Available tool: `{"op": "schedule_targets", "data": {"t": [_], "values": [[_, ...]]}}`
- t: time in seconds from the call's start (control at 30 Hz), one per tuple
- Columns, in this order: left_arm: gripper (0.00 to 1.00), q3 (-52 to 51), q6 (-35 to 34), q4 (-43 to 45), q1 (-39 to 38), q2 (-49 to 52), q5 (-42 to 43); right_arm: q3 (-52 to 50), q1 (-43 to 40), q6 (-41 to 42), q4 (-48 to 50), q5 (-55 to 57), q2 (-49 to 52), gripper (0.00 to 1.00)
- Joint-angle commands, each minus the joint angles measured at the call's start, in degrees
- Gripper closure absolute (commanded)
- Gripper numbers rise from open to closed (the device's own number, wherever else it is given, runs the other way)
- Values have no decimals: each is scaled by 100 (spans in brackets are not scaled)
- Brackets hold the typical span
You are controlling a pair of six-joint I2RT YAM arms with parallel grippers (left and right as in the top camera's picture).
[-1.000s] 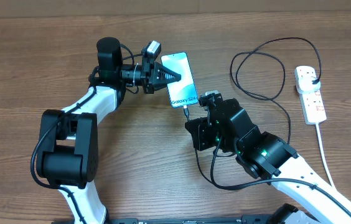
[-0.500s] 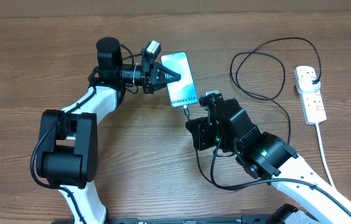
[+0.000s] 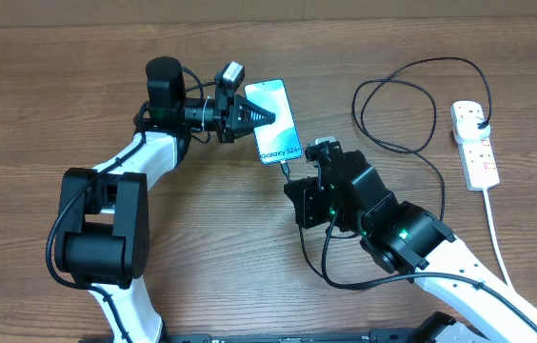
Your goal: Plug charger to phone and switch on socket
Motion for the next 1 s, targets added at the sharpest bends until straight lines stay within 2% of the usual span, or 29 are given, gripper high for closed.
{"op": "schedule_targets", "data": {"t": [0.0,0.47,0.73,0.97], "values": [[96,170,9,44,-13,-15,245,31,37,-17,155,155,9,96],[96,170,15,46,-85,-15,247,31,37,-28,404,334,323,94],[96,170,732,46,-87,-15,249,160,35,-214,376,433,321,94],[96,170,870,46,-114,-15,247,164,35,-214,442,503,334,94]]}}
